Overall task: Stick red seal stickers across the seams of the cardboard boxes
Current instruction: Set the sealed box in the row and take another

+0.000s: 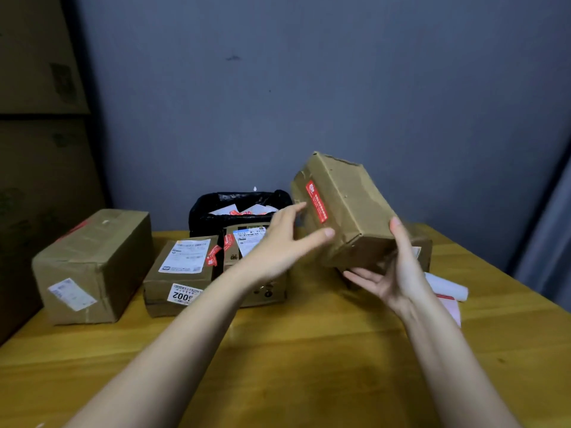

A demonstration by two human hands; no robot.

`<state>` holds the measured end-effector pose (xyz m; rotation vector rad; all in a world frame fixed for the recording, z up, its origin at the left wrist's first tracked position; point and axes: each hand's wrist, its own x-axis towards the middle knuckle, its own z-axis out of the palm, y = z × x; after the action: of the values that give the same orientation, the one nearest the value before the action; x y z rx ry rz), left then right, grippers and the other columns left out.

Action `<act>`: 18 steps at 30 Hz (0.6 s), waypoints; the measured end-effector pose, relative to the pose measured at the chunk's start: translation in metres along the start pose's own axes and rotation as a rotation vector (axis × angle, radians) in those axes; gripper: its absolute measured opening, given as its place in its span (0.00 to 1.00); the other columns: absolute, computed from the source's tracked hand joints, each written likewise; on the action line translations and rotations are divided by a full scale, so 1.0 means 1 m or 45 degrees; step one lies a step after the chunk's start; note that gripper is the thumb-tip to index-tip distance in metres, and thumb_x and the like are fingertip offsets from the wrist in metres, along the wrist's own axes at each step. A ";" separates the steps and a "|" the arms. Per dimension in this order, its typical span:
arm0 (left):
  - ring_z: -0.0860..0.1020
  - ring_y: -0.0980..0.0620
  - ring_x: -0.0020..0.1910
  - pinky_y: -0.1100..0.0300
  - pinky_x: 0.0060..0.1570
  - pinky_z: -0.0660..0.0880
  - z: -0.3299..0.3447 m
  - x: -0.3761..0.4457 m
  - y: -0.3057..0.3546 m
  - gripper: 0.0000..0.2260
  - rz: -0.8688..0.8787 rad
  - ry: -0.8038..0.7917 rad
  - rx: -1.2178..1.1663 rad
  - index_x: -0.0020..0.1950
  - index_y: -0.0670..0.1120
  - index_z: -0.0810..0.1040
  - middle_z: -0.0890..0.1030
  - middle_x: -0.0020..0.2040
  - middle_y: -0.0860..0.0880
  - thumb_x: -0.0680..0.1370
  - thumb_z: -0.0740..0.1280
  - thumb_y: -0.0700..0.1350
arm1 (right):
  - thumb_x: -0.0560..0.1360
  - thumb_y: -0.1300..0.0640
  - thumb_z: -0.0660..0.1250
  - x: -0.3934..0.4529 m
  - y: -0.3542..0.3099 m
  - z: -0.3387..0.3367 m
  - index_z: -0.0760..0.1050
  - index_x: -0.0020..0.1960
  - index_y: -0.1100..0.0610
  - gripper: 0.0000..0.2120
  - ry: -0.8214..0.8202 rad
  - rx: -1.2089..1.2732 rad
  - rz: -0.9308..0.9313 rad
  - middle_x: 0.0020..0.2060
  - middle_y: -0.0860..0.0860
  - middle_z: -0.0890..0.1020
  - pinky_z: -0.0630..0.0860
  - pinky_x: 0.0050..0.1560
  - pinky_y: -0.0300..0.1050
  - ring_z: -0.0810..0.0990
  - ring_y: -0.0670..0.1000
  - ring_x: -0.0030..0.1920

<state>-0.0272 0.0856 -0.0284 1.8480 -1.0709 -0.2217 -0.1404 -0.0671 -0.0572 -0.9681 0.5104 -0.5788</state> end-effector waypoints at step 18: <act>0.69 0.44 0.69 0.44 0.66 0.67 0.016 0.051 -0.028 0.51 -0.164 0.070 0.390 0.76 0.56 0.49 0.69 0.71 0.47 0.59 0.59 0.77 | 0.73 0.26 0.48 0.031 0.034 0.008 0.67 0.64 0.51 0.35 -0.173 -0.335 0.348 0.57 0.63 0.80 0.83 0.37 0.48 0.85 0.61 0.44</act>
<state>0.0110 0.0417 -0.0448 2.1877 -0.9906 -0.0839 -0.1048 -0.0681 -0.0877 -1.1550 0.5945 -0.2011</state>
